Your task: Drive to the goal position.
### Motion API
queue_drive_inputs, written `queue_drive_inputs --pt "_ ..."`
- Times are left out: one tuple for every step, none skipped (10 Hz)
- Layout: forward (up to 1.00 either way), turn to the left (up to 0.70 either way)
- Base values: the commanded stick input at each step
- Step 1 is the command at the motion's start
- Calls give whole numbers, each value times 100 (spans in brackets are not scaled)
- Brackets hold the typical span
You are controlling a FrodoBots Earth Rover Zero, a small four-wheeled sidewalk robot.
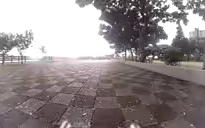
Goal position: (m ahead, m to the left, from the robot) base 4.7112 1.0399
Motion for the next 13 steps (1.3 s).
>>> queue_drive_inputs --pt "70 0" --pt "70 0" --pt "70 0" --pt "70 0" --pt "70 0" --pt "70 0" --pt "70 0" --pt "70 0" --pt "70 0" --pt "70 0" --pt "70 0" --pt "70 0" --pt "70 0"
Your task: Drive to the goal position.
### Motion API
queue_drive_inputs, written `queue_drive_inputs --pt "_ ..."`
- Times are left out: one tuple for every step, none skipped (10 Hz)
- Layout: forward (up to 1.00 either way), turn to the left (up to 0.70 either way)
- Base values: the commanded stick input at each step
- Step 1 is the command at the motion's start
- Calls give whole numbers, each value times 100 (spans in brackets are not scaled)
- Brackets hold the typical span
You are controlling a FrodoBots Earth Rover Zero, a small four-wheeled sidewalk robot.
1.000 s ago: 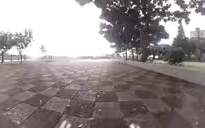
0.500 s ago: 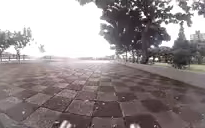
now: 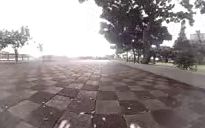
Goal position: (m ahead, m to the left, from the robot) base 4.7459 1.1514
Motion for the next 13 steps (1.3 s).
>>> queue_drive_inputs --pt "70 0" --pt "70 0" --pt "70 0" --pt "70 0" --pt "70 0" --pt "70 0" --pt "70 0" --pt "70 0" --pt "70 0" --pt "70 0" --pt "70 0" --pt "70 0" --pt "70 0"
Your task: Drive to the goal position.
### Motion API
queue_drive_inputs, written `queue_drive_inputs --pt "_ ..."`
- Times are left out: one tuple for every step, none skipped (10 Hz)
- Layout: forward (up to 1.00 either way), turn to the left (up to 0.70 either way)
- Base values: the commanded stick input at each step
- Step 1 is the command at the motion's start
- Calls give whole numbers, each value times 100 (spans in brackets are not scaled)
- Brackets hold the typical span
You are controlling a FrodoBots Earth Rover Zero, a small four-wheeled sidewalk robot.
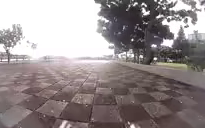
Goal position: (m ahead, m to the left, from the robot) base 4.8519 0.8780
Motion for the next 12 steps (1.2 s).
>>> queue_drive_inputs --pt "70 0" --pt "70 0" --pt "70 0" --pt "70 0" --pt "70 0" --pt "70 0" --pt "70 0" --pt "70 0" --pt "70 0" --pt "70 0" --pt "70 0" --pt "70 0"
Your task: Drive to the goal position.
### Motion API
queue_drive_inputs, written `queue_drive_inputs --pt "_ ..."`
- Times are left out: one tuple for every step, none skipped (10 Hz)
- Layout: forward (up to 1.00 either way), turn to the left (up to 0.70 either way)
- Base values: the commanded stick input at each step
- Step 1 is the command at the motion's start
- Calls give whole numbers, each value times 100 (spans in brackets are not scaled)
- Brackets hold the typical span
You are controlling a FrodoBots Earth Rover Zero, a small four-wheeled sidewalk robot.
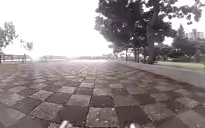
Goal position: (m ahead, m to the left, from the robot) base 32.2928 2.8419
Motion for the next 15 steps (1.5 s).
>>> queue_drive_inputs --pt "70 0" --pt "70 0" --pt "70 0" --pt "70 0" --pt "70 0" --pt "70 0" --pt "70 0" --pt "70 0" --pt "70 2" --pt "70 17" --pt "70 31" --pt "70 35" --pt "70 23" --pt "70 7" --pt "70 0"
